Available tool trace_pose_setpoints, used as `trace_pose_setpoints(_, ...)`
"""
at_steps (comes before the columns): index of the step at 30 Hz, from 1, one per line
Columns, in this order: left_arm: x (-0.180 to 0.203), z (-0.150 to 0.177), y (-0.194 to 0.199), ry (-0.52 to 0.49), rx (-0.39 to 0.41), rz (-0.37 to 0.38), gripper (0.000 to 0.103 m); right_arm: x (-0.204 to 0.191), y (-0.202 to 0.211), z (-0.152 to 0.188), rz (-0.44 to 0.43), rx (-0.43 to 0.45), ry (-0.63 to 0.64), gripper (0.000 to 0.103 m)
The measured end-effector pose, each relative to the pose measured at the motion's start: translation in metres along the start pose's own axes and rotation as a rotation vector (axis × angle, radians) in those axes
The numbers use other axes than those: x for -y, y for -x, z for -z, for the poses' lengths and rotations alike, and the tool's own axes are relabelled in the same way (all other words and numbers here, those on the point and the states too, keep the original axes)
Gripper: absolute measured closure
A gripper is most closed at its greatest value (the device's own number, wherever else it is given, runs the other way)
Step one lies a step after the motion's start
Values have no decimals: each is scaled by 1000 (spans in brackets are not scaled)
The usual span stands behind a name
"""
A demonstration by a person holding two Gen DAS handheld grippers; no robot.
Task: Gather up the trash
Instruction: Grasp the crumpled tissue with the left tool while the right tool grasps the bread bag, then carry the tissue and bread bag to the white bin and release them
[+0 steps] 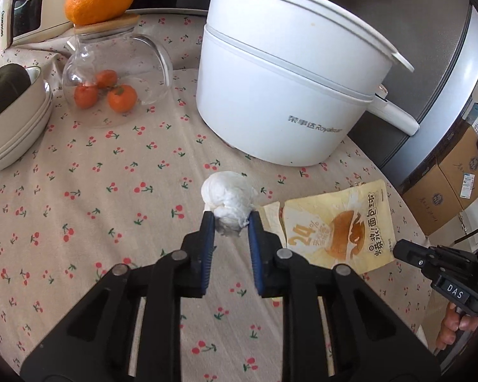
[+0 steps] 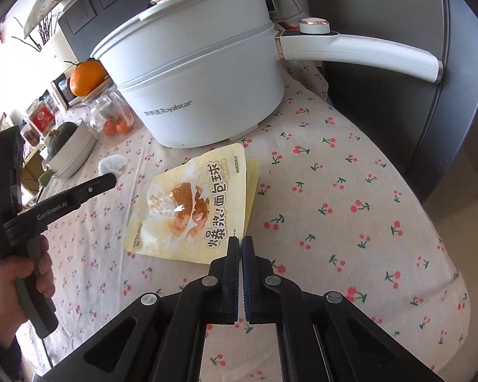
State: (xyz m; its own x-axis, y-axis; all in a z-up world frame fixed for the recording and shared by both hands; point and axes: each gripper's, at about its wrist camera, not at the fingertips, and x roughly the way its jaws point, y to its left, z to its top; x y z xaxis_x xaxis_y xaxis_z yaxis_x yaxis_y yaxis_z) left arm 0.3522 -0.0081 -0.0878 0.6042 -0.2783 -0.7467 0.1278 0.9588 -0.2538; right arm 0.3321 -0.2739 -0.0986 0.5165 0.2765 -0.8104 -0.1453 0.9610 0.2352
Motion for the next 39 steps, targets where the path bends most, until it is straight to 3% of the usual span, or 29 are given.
trace_pose_setpoints(10,9,56,77,-65,-26,24,80,-24,62,35,35,-27,27,101)
trace_pose_setpoints(16,22,87,117,-68,-40,44,80,-24,95,71,86,-95,16,101)
trace_pose_setpoints(20,30,103,141,-55,-41,37,80,-12,105,94,53,-122,-20,97)
trace_pose_setpoints(22,33,110,156,-52,-19,32,80,-1,110,102,25,-105,-75,79)
trace_pose_setpoints(24,34,116,166,-63,2,39,80,6,113,104,28,-77,-98,37)
trace_pose_setpoints(26,34,119,170,-64,1,46,80,8,118,101,38,-23,-94,30)
trace_pose_setpoints(34,25,116,162,-31,-22,79,80,22,93,75,-2,6,-179,31)
trace_pose_setpoints(39,22,111,155,-7,-29,105,80,34,63,66,-31,-43,-264,51)
